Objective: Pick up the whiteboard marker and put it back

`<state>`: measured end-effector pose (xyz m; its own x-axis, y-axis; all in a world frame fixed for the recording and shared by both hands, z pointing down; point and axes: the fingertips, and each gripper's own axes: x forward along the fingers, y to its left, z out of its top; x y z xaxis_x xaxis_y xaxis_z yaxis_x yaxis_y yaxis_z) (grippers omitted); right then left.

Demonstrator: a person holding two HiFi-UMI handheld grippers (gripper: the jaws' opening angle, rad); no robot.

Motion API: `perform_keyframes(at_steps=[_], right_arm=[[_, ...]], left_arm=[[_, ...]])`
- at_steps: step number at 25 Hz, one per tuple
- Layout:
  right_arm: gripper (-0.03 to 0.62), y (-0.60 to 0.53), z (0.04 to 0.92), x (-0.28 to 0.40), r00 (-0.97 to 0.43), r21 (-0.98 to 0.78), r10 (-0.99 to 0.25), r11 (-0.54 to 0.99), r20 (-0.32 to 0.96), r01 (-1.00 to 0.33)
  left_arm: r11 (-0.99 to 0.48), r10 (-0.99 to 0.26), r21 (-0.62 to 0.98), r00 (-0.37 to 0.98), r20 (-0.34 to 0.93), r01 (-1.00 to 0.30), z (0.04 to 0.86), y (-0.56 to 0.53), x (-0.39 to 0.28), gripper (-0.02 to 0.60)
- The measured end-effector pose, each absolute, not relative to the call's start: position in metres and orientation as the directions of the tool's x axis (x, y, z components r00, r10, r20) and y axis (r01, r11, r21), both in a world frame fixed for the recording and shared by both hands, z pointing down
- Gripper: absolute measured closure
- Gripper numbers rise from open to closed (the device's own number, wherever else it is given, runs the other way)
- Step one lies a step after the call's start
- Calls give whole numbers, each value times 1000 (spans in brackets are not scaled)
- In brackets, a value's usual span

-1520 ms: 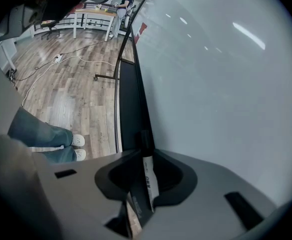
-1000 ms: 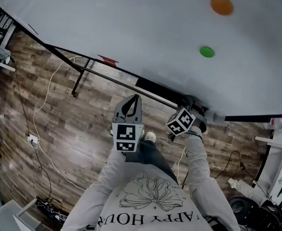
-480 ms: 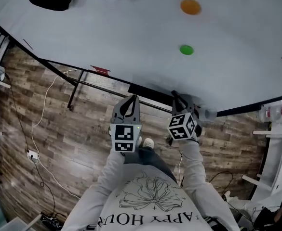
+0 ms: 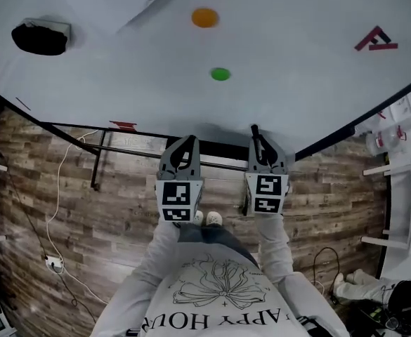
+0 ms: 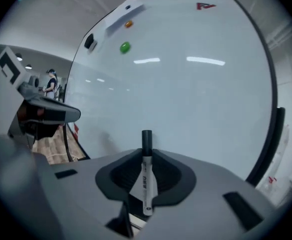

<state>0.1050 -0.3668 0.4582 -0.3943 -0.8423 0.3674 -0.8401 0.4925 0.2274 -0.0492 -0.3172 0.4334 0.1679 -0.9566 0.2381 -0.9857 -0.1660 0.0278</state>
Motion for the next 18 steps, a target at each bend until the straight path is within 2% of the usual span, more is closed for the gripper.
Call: perform_keyframes(at_steps=[4, 10, 18], right_arm=[[533, -371, 427, 137, -341, 183, -906, 390, 251, -902], [533, -376, 402, 191, -218, 81, -966, 230, 139, -970], [533, -379, 410, 238, -118, 1, -986, 119, 121, -993]], left_arm=[[-217, -951, 32, 219, 218, -976, 422, -329, -26, 574], [-279, -943, 42, 282, 177, -959, 409, -346, 7, 574], [-334, -925, 50, 337, 177, -941, 409, -358, 35, 574]])
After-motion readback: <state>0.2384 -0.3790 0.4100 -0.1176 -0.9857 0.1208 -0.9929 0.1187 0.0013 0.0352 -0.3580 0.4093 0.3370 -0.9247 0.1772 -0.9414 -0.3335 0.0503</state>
